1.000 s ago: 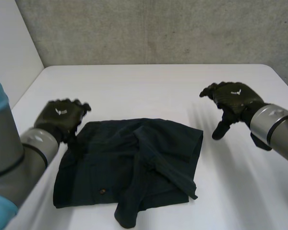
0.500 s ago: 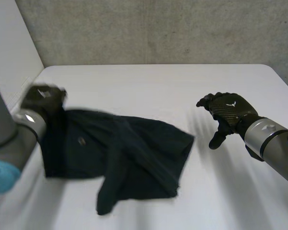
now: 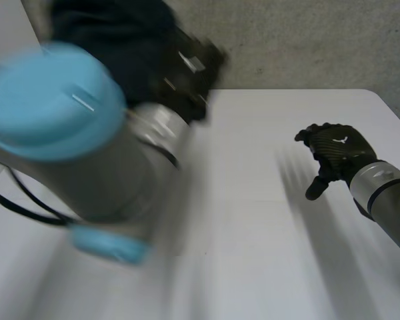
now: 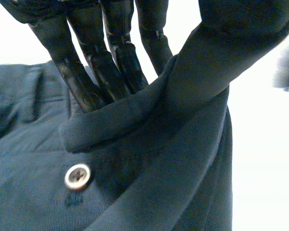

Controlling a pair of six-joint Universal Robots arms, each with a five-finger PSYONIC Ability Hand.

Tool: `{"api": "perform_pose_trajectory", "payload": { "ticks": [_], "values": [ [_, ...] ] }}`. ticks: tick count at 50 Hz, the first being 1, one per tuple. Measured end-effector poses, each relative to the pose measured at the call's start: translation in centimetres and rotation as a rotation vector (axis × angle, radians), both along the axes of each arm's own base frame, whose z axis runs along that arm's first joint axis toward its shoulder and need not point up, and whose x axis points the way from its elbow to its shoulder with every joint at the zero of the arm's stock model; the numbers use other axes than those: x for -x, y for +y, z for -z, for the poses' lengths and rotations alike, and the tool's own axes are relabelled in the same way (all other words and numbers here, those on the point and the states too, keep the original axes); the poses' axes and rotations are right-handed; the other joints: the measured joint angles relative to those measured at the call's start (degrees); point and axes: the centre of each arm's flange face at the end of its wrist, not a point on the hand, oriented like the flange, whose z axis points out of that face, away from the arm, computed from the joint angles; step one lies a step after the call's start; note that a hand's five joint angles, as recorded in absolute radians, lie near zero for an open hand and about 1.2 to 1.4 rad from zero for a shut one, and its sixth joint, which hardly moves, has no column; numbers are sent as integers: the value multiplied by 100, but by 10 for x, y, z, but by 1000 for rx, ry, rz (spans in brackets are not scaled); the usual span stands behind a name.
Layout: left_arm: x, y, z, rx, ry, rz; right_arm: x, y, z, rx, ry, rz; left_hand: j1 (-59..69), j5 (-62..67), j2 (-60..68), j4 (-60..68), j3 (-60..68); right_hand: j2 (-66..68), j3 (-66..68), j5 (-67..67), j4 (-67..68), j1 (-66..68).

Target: Fold the shorts.

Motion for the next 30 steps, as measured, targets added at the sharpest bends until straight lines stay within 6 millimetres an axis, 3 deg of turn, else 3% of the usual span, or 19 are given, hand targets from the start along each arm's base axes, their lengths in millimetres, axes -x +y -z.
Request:
{"api": "perform_pose_trajectory", "payload": {
  "ticks": [2,6,8,12,17,20,25,26,30],
  "values": [
    [20,24,38,-68,-85,74,7,-5,0,6,4,38,-1267,-1148,-1460,-1428,-1410,0,0,0,0,0],
    [31,50,81,-153,-202,139,14,-11,-1,10,5,66,-2704,-2625,-2929,-2962,-2815,0,0,0,0,0],
    [31,61,98,-192,-258,163,16,-13,-1,12,4,74,-2803,-2793,-3079,-3116,-2993,0,0,0,0,0],
    [27,76,114,-239,-327,187,18,-15,-1,14,5,79,-3662,-3733,-3975,-4007,-3922,0,0,0,0,0],
    [21,84,109,-247,-341,193,18,-15,-1,14,6,75,-4149,-4320,-4541,-4608,-4484,0,0,0,0,0],
    [11,81,87,-224,-300,171,15,-15,0,13,7,66,-4153,-4390,-4602,-4649,-4562,0,0,0,0,0],
    [-7,59,58,-193,-232,95,12,-16,-3,20,4,45,-4153,-4390,-4604,-4649,-4562,0,1,0,0,0],
    [-19,44,47,-182,-204,47,10,-17,-5,25,0,31,-4153,-4390,-4604,-4649,-4562,0,1,0,0,0],
    [-48,8,32,-179,-157,-79,4,-19,-14,29,-16,-28,-4153,-4390,-4604,-4649,-4562,0,1,0,0,0]
  ]
}}
